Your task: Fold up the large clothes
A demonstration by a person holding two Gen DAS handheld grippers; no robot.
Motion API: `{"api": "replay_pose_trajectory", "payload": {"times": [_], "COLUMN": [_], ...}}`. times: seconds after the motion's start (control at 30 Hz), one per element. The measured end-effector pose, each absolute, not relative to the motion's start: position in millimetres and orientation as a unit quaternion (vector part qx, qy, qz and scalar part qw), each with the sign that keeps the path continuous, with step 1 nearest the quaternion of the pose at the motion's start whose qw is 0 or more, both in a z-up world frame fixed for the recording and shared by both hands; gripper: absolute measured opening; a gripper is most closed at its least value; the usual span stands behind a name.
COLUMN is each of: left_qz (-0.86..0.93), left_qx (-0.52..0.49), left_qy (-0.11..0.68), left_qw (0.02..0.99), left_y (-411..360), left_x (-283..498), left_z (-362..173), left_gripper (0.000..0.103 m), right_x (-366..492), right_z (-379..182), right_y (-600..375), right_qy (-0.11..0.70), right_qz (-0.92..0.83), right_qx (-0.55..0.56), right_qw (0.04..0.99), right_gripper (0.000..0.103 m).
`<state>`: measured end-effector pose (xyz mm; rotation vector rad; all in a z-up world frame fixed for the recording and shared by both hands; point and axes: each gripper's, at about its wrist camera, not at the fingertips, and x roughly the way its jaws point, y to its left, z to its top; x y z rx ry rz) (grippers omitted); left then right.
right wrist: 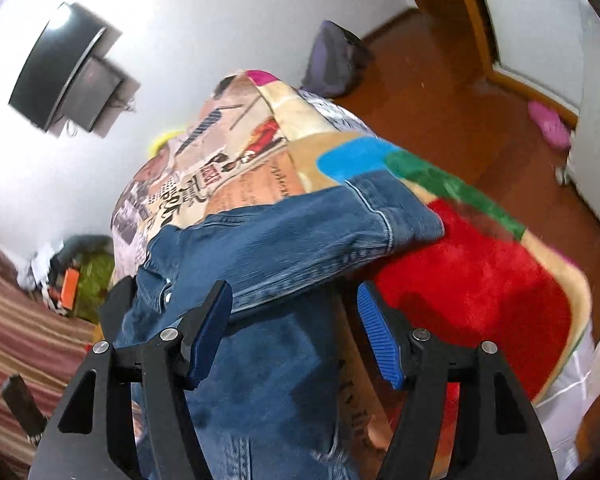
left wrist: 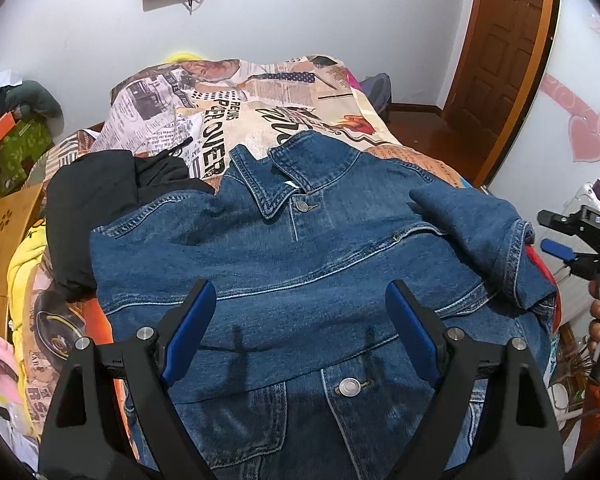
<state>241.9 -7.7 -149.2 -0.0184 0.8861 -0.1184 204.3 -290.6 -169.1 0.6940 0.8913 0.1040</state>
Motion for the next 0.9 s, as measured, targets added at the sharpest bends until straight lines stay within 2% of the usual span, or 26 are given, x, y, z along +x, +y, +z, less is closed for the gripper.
{"api": "replay_pose_trajectory", "payload": {"times": [0.2, 0.33, 0.37, 0.4, 0.43, 0.5, 0.53, 0.9], "left_qz": [-0.056, -0.053, -0.052, -0.051, -0.049, -0.047, -0.046, -0.030], "left_qx": [-0.013, -0.013, -0.014, -0.014, -0.015, -0.018, -0.020, -0.044], "left_qy": [0.427, 0.427, 0.427, 0.426, 0.425, 0.425, 0.425, 0.404], "left_qw": [0.902, 0.902, 0.903, 0.903, 0.904, 0.904, 0.904, 0.913], "left_y": [-7.5, -5.3, -4.3, -3.1, -1.9, 1.0, 3.3, 35.4], "left_x": [243.7, 245.2, 245.5, 245.8, 245.9, 246.6, 246.8, 237.5], "left_z": [-148.3, -148.7, -149.0, -149.1, -149.4, -149.7, -149.9, -142.2], "left_gripper": [0.086, 0.086, 0.086, 0.086, 0.086, 0.086, 0.086, 0.086], "right_x": [228.4, 229.8, 230.5, 230.9, 231.3, 232.4, 234.3, 233.9], "right_z": [-201.1, -199.9, -196.8, -191.5, -188.0, -175.5, -172.0, -79.4], "right_y": [-302.2, -309.1, -307.8, -304.5, -301.9, -289.5, -285.9, -218.9], "right_qy": [0.441, 0.425, 0.420, 0.412, 0.407, 0.401, 0.400, 0.318], "right_qz": [0.046, 0.030, 0.022, 0.020, 0.021, 0.033, 0.039, 0.149], "right_qx": [0.380, 0.382, 0.371, 0.351, 0.336, 0.291, 0.281, 0.220], "right_qw": [0.812, 0.820, 0.828, 0.840, 0.849, 0.868, 0.872, 0.910], "right_gripper": [0.061, 0.061, 0.057, 0.045, 0.039, 0.019, 0.015, 0.011]}}
